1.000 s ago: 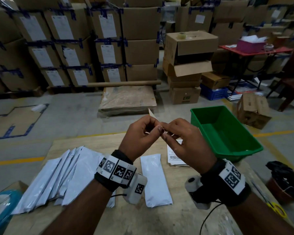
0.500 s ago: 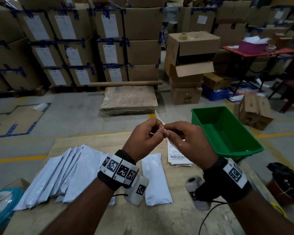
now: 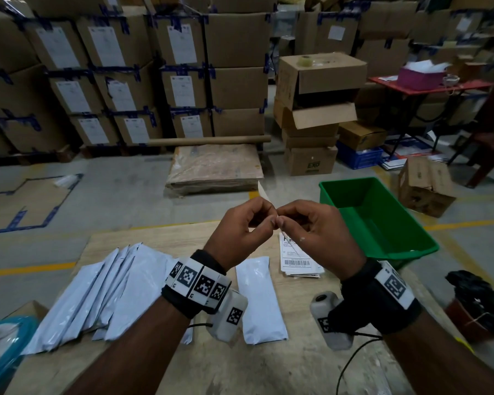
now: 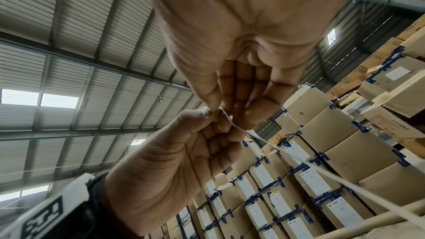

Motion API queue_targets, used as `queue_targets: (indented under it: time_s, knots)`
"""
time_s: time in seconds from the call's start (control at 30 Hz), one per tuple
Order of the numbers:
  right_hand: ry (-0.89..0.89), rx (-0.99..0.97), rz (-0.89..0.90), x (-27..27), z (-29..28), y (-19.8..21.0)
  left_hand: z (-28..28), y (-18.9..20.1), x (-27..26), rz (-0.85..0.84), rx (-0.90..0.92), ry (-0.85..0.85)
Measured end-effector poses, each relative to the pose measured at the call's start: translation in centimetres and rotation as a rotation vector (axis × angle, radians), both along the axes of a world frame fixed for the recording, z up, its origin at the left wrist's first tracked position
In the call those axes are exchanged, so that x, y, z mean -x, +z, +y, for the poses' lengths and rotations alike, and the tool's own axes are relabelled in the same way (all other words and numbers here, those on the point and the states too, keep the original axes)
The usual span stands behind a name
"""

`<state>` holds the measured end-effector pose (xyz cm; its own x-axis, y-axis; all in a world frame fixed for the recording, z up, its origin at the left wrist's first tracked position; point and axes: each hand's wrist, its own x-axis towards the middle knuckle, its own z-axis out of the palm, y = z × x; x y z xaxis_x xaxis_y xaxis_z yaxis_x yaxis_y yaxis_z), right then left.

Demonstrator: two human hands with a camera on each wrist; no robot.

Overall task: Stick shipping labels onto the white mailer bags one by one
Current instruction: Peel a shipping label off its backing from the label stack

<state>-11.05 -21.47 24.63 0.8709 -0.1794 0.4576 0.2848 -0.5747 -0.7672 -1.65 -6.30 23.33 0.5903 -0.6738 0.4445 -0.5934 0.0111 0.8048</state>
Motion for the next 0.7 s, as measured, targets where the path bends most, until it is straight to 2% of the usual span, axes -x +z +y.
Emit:
queue_targets:
  time_s: [0.47,0.7]
  knots:
    - [-0.039,0.023,-0.008,0.06,0.05,0.19,-0.32,-0.08,0.33,0.003,0.009,0.03]
    - [-0.076,0.043,-0.014,0.12,0.02,0.04,-0.61,0.16,0.68,0.182,0.051,0.041]
